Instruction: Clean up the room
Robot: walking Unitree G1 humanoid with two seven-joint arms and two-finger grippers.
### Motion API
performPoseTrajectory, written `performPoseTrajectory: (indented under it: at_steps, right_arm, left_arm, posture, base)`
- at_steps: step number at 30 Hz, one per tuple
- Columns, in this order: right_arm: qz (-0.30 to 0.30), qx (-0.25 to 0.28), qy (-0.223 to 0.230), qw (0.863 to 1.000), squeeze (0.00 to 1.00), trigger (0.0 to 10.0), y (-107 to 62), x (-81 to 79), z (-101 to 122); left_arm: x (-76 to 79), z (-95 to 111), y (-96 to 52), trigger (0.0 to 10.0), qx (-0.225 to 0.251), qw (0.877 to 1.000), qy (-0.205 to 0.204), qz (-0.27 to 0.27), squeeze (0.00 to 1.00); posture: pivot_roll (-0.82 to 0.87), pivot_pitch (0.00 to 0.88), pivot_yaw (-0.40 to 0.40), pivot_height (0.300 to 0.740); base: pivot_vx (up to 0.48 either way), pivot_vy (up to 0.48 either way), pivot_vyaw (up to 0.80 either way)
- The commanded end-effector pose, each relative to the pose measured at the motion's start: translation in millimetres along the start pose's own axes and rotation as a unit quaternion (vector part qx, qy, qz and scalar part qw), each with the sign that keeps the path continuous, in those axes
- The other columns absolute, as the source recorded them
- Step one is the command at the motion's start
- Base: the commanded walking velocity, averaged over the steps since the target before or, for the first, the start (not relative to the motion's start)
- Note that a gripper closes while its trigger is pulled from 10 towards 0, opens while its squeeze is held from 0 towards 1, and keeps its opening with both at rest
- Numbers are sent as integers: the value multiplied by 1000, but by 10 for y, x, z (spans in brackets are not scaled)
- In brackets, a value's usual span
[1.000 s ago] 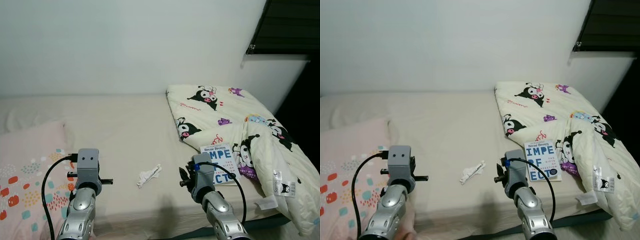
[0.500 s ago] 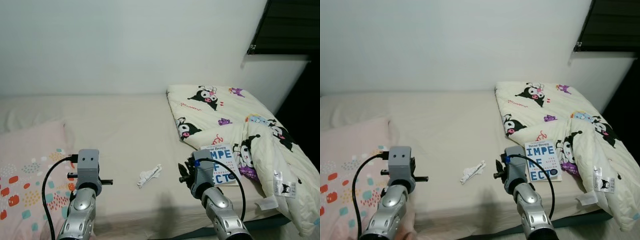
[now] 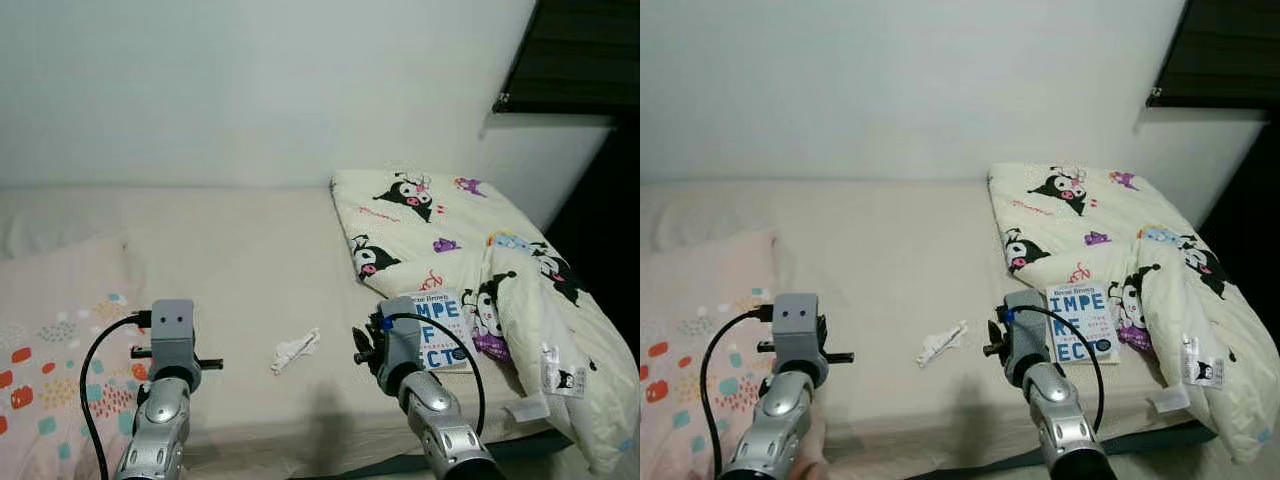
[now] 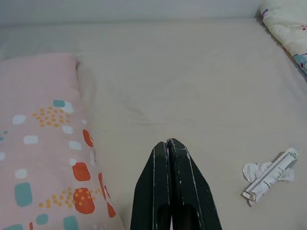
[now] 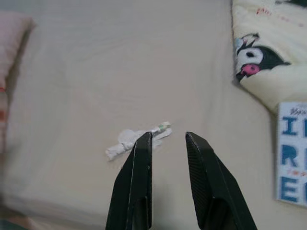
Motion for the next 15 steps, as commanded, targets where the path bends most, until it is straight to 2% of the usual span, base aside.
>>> performPoseTrajectory:
  at_steps: [1,3,5,9,15]
  right_arm:
    - [-13,-28,-17,999,0,10000,-51,97,-108]
    - [0,-25,-56,998,0,10000,-69,81,-119]
    - [-1,-14,-56,998,0,10000,-73,80,-99]
    - [-22,14,-88,996,0,10000,-71,100,-24]
    - [-7,21,-82,996,0,10000,-43,58,10]
  left_arm:
    - [88,7,-8,10000,1,1000,-2,-13,0]
    - [83,-5,-23,10000,1,1000,3,-14,0]
    - [67,-22,-27,10000,-2,1000,1,-14,0]
    - [27,-42,-21,10000,-3,1000,3,-14,0]
    - [43,65,36,10000,12,1000,4,-13,0]
  posture:
    - [14,0,-109,740]
    - [12,0,-104,740]
    - [7,0,-98,740]
    - [-3,0,-89,740]
    - [8,0,-87,740]
  base:
    - [0,0,0]
    - [0,0,0]
    - [0,0,0]
    - [0,0,0]
    - [0,0,0]
Point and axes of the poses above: a point about 5 cm out from each wrist's last joint towards the gripper, its own y axis pointing out of the wrist towards the gripper, its own z axis along the axis of the wrist's last joint, x = y × z, the point moved 2 cm from there along y, pointing out of the wrist towards the gripper, and after that the axes turned 13 degrees about y, right-handed, at the moved point
